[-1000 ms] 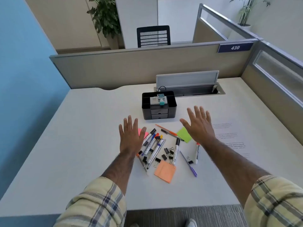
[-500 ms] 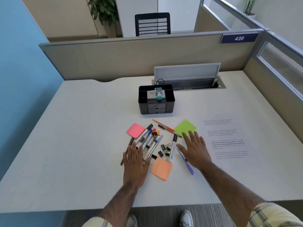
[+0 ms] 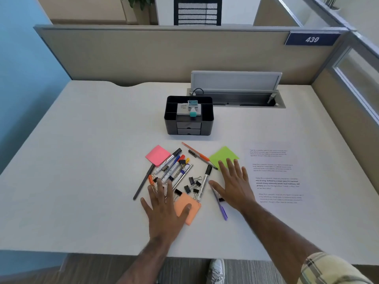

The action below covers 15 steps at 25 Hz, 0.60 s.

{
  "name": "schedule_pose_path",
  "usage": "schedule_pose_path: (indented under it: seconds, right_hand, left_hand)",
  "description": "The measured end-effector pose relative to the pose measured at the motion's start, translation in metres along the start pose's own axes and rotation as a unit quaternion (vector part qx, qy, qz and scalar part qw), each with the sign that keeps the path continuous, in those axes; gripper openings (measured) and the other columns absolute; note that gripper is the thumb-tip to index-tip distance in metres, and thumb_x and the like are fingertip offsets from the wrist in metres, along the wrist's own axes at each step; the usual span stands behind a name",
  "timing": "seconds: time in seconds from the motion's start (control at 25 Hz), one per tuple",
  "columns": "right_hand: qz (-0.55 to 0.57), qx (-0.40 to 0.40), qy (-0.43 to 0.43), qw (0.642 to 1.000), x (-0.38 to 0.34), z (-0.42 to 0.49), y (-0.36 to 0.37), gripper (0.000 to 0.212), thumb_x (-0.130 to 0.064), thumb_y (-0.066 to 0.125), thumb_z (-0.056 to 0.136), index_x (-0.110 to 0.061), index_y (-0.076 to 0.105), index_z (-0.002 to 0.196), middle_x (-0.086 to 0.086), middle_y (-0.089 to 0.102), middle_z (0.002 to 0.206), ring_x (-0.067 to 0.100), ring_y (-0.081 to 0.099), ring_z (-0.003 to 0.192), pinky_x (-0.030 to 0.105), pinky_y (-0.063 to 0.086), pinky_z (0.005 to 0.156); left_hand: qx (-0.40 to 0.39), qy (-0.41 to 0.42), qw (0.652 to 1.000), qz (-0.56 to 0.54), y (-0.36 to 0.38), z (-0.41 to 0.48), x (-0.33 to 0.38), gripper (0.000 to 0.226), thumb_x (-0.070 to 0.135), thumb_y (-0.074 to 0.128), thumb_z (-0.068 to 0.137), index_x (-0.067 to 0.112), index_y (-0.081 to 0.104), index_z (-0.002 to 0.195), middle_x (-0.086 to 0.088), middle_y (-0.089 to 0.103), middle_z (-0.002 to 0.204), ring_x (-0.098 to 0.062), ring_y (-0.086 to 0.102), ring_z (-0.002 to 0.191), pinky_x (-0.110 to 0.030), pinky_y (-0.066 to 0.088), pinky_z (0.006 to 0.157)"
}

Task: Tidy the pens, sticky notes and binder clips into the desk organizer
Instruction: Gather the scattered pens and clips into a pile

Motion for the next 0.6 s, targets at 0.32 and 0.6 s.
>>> schedule_pose_path:
  seconds: [0.32, 0.6]
  right_hand:
    - [0.001, 0.013, 0.015, 1.000, -0.005, 0.015, 0.019, 0.100, -0.089, 0.008, 0.085, -0.024, 0.004, 0.162, 0.004, -0.002, 0.170, 0.025, -0.011, 0.155, 0.051, -0.004, 0.124]
    - [0.000, 0.012, -0.014, 1.000, -0.046, 0.020, 0.028, 0.096, -0.089, 0.012, 0.084, -0.032, 0.016, 0.160, 0.004, 0.001, 0.170, 0.024, -0.011, 0.155, 0.052, -0.006, 0.123]
  left_hand:
    - [-0.009, -0.012, 1.000, -0.015, 0.004, 0.012, -0.006, 0.105, 0.091, 0.024, 0.080, 0.030, -0.006, 0.159, -0.005, -0.011, 0.168, -0.038, -0.004, 0.153, -0.064, 0.005, 0.119]
    - [-0.008, 0.037, 0.999, -0.029, -0.001, 0.027, -0.025, 0.104, 0.091, 0.025, 0.079, 0.030, 0.002, 0.159, -0.001, -0.006, 0.169, -0.031, -0.008, 0.154, -0.054, 0.001, 0.123]
Point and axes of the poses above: each hand's wrist, its own z-axis towards the middle knuckle, its own y-axis out of the palm, x = y × z, the point moved 7 cm from there along z, towards the middle knuckle
